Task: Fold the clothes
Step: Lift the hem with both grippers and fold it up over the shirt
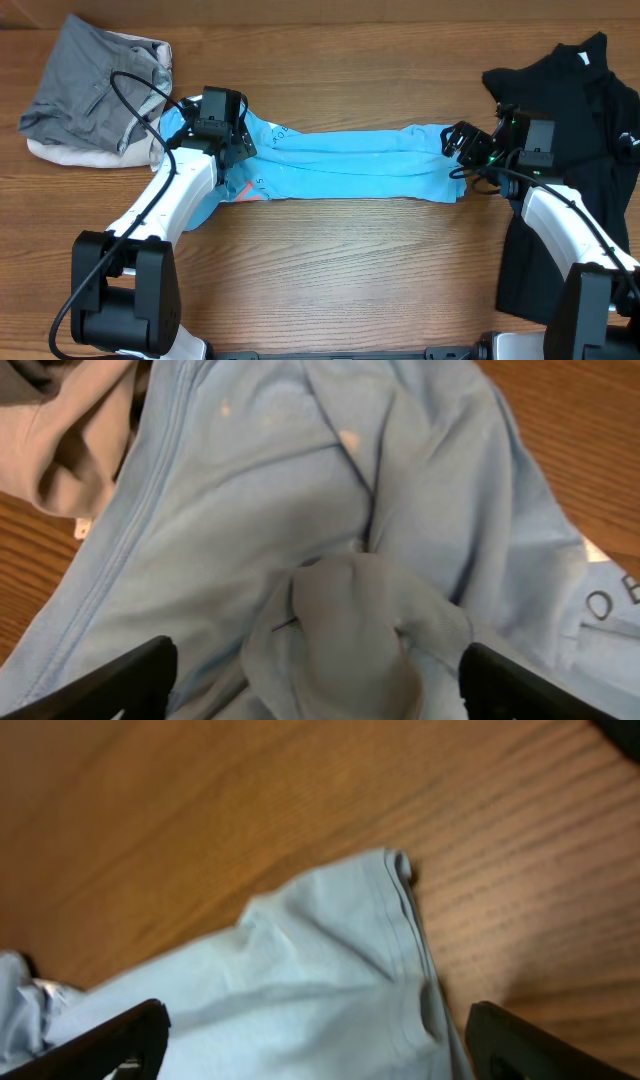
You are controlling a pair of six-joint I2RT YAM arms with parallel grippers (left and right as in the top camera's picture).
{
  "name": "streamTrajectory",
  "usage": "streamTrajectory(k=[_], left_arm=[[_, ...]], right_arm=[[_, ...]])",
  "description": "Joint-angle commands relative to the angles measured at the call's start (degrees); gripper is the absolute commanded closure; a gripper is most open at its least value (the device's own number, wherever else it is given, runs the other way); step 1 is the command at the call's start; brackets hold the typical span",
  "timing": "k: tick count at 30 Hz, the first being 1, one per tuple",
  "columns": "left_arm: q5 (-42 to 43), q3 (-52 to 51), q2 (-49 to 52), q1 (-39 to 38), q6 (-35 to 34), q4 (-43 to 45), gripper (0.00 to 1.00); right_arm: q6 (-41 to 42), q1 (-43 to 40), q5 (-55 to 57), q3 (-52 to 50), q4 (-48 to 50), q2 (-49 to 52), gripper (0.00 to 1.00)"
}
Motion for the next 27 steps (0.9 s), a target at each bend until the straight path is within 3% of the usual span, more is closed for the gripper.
streamTrajectory(k=[1,8,12,17,27], left_arm=[[0.6,3.5,0.0,2.0,1.3,-4.7,0.00],[7.2,22.1,-0.2,3.7,5.6,-27.5,0.00],[16.5,30.2,-0.2,3.5,12.3,-36.1,0.00],[25.2,32.1,-0.4,3.5,20.1,-37.5,0.00],[23.4,32.1,-0.4,3.5,23.4,-36.2,0.00]], right_arm=[[-4.1,0.1,0.1,1.2,-2.3,0.1,0.00],[-7.5,0.1,5.1,1.2,-6.5,0.1,0.00],[-4.2,0.1,5.0,1.2,-6.6,0.1,0.00],[-7.1,0.1,6.4,1.2,-7.1,0.1,0.00],[-9.0,0.7,7.2,1.2,-7.3,2.8,0.03]])
